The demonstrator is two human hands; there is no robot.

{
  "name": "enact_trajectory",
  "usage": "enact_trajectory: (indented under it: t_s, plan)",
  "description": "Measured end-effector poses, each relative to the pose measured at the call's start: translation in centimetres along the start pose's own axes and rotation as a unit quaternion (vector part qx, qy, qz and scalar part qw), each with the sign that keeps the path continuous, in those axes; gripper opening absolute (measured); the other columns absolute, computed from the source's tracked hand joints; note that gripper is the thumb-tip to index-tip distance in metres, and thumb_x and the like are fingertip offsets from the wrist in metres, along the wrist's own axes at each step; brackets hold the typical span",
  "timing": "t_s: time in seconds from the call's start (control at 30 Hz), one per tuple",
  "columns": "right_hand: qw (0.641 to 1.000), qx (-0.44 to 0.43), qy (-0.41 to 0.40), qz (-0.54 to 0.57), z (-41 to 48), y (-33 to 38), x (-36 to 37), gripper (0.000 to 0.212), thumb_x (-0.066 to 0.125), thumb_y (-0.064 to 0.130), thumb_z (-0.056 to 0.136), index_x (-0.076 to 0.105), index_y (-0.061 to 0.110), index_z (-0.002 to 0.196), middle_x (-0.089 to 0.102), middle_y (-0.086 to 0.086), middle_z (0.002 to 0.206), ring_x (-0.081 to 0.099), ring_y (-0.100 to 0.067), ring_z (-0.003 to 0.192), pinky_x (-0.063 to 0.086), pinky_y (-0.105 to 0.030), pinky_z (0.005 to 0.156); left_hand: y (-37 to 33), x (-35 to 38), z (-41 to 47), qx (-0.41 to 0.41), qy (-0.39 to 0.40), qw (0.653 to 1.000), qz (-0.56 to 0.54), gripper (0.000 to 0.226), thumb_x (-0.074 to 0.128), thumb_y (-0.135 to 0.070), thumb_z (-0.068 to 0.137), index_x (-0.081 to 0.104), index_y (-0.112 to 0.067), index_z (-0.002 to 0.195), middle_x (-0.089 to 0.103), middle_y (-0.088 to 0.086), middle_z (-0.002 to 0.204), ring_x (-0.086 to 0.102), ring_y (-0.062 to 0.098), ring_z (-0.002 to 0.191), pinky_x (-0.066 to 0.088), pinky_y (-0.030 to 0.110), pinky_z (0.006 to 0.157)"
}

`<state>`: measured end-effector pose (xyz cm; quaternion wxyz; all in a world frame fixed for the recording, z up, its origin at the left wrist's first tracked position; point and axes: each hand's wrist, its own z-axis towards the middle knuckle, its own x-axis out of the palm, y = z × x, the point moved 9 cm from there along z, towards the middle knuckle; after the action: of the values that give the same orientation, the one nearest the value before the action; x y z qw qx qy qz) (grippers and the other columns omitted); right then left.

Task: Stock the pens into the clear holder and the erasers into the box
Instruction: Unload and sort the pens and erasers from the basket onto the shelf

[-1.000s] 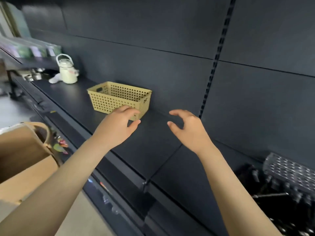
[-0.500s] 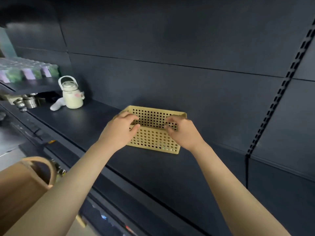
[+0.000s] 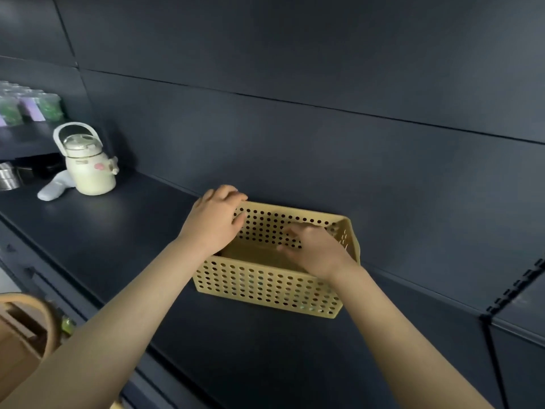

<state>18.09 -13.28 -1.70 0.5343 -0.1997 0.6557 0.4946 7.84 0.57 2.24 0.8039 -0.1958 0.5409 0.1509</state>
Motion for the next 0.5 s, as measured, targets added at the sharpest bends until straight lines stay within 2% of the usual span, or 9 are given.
enact_trajectory:
  t_s: [0.13, 0.23, 0.37, 0.5]
  plan:
    - [1.000, 0.006, -0.005, 0.009, -0.8, -0.6, 0.6, 0.046, 0.056, 0.050, 0.094, 0.053, 0.024, 0.132, 0.062, 0.005, 0.126, 0.062, -0.013, 0.103, 0.052, -0.036, 0.095, 0.1, 0.9, -0.6, 0.025, -0.018, 0.999, 0.014, 0.052, 0.050, -0.039, 0.097, 0.041, -0.024, 0.146, 0.027, 0.002, 0.157, 0.024, 0.027, 0.143, 0.025, 0.049, 0.115]
    - [1.000, 0.006, -0.002, 0.016, -1.7, -0.8, 1.7, 0.048, 0.059, 0.051, 0.091, 0.052, 0.023, 0.130, 0.061, 0.006, 0.126, 0.058, -0.013, 0.111, 0.049, -0.036, 0.099, -0.3, 0.6, -1.6, 0.073, -0.051, 0.994, 0.060, 0.057, 0.051, -0.041, 0.095, 0.036, -0.026, 0.148, 0.024, 0.005, 0.160, 0.019, 0.029, 0.147, 0.019, 0.050, 0.117]
    - [0.998, 0.043, 0.013, 0.036, -3.0, -1.3, 3.4, 0.058, 0.060, 0.053, 0.090, 0.047, 0.023, 0.138, 0.055, 0.004, 0.135, 0.051, -0.015, 0.124, 0.043, -0.036, 0.106, -0.6, -0.4, -2.4, 0.117, -0.099, 0.984, 0.087, 0.061, 0.053, -0.041, 0.094, 0.032, -0.023, 0.149, 0.035, 0.007, 0.155, 0.029, 0.031, 0.143, 0.021, 0.052, 0.118]
    - [0.997, 0.062, -0.014, 0.032, -4.0, -1.6, 4.1, 0.058, 0.063, 0.050, 0.089, 0.048, 0.024, 0.138, 0.048, 0.004, 0.141, 0.041, -0.018, 0.132, 0.036, -0.034, 0.111, -0.9, -2.5, -2.6, 0.159, -0.191, 0.961, 0.119, 0.053, 0.048, -0.037, 0.098, 0.038, -0.018, 0.147, 0.054, 0.012, 0.130, 0.046, 0.037, 0.122, 0.027, 0.053, 0.111]
